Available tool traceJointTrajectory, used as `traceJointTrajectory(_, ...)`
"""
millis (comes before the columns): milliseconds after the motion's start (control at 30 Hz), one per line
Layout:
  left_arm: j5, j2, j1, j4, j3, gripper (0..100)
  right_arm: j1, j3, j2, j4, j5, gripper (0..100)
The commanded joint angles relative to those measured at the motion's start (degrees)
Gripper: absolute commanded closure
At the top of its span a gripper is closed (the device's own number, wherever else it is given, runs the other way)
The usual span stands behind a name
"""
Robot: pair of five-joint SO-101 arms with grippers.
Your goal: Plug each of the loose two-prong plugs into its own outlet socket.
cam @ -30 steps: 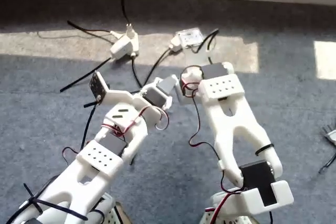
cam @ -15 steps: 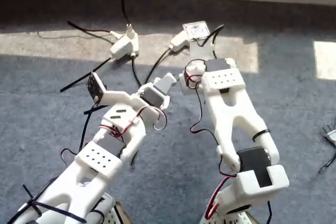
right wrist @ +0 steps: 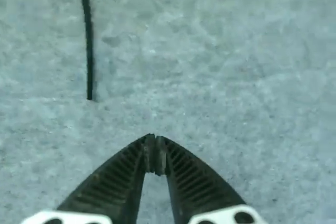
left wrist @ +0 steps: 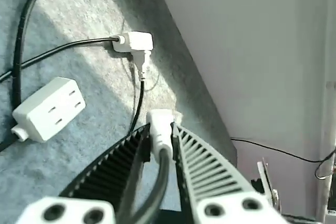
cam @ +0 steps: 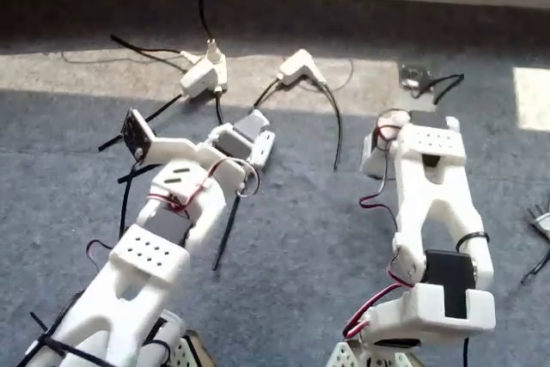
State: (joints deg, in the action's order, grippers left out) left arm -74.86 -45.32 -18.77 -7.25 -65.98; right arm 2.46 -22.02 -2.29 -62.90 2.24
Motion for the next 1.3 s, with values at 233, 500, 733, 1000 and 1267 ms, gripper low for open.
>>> traceJointTrajectory(233, 0.4, 23.9, 4.4, -33.3, 33.5, 99, 0.1, -16.9, 1.4, 14.5, 1.3, 99.1)
traceJointTrajectory(500, 0.8, 36.7, 1.8, -37.2, 43.2, 99, -1.1, -21.8, 5.1, 19.2, 1.1, 99.1)
traceJointTrajectory(733, 1.0, 41.7, 0.7, -36.9, 45.9, 99, -1.6, -21.8, 5.1, 19.2, 1.0, 99.1)
traceJointTrajectory(1000, 0.5, 50.8, 1.1, -36.9, 51.2, 99, -1.6, -21.8, 5.1, 19.2, 1.0, 99.1)
traceJointTrajectory(1267, 0.4, 53.2, 3.5, -37.2, 53.2, 99, -1.6, -21.8, 5.1, 19.2, 1.0, 99.1)
